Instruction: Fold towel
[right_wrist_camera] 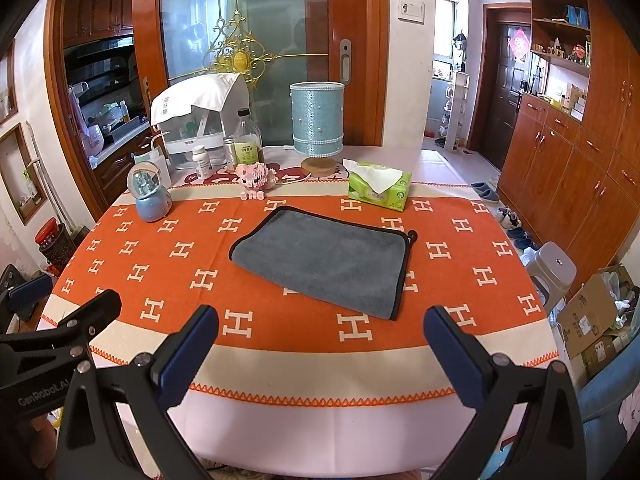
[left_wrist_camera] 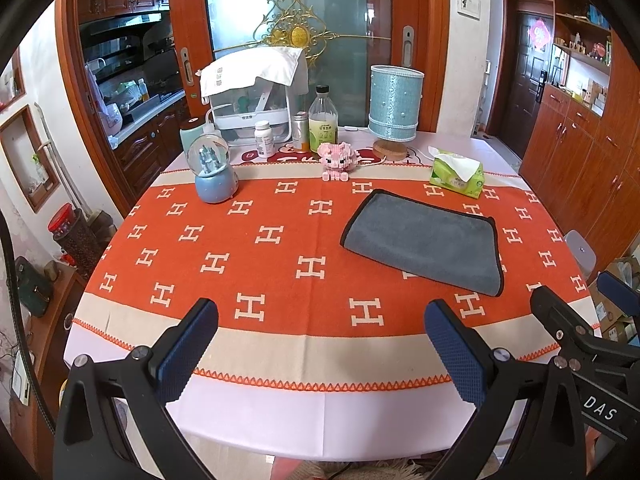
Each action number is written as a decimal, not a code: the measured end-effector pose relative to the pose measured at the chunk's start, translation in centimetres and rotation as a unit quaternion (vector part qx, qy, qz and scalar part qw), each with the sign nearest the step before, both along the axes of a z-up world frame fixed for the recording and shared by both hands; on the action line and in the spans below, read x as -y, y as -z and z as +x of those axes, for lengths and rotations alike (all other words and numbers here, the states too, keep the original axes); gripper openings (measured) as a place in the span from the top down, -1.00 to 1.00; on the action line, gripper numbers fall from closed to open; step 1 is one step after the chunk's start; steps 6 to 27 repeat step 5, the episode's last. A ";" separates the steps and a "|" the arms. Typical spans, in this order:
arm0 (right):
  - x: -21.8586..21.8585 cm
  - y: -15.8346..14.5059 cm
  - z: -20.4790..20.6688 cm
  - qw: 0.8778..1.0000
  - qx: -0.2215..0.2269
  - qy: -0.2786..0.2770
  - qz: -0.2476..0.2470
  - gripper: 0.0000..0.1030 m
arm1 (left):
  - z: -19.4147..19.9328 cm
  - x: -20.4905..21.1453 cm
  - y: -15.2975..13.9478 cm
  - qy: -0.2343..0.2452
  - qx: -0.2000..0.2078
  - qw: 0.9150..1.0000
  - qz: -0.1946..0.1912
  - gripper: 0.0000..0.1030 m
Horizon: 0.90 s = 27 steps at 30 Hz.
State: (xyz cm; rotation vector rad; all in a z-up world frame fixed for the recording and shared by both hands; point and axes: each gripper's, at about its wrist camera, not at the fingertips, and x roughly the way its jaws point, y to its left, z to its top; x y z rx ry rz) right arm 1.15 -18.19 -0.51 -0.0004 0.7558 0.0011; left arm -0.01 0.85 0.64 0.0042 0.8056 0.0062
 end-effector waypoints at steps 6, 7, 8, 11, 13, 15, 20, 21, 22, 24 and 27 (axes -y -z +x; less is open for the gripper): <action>0.3 0.1 0.0 1.000 0.001 0.001 -0.001 -0.99 | 0.1 0.1 0.0 0.000 -0.001 1.000 0.000 -0.99; 0.3 0.1 0.0 1.000 0.001 0.001 -0.001 -0.99 | 0.1 0.1 0.0 0.000 -0.001 1.000 0.000 -0.99; 0.3 0.1 0.0 1.000 0.001 0.001 -0.001 -0.99 | 0.1 0.1 0.0 0.000 -0.001 1.000 0.000 -0.99; 0.3 0.1 0.0 1.000 0.001 0.001 -0.001 -0.99 | 0.1 0.1 0.0 0.000 -0.001 1.000 0.000 -0.99; 0.3 0.1 0.0 1.000 0.001 0.001 -0.001 -0.99 | 0.1 0.1 0.0 0.000 -0.001 1.000 0.000 -0.99; 0.3 0.1 0.0 1.000 0.001 0.001 -0.001 -0.99 | 0.1 0.1 0.0 0.000 -0.001 1.000 0.000 -0.99; 0.3 0.1 0.0 1.000 0.001 0.001 -0.001 -0.99 | 0.1 0.1 0.0 0.000 -0.001 1.000 0.000 -0.99; 0.3 0.1 0.0 1.000 0.001 0.001 -0.001 -0.99 | 0.1 0.1 0.0 0.000 -0.001 1.000 0.000 -0.99; 0.3 0.1 0.0 1.000 0.001 0.001 -0.001 -0.99 | 0.1 0.1 0.0 0.000 -0.001 1.000 0.000 -0.99; 0.3 0.1 0.0 1.000 0.001 0.001 -0.001 -0.99 | 0.1 0.1 0.0 0.000 -0.001 1.000 0.000 -0.99; 0.3 0.1 0.0 1.000 0.001 0.001 -0.001 -0.99 | 0.1 0.1 0.0 0.000 -0.001 1.000 0.000 -0.99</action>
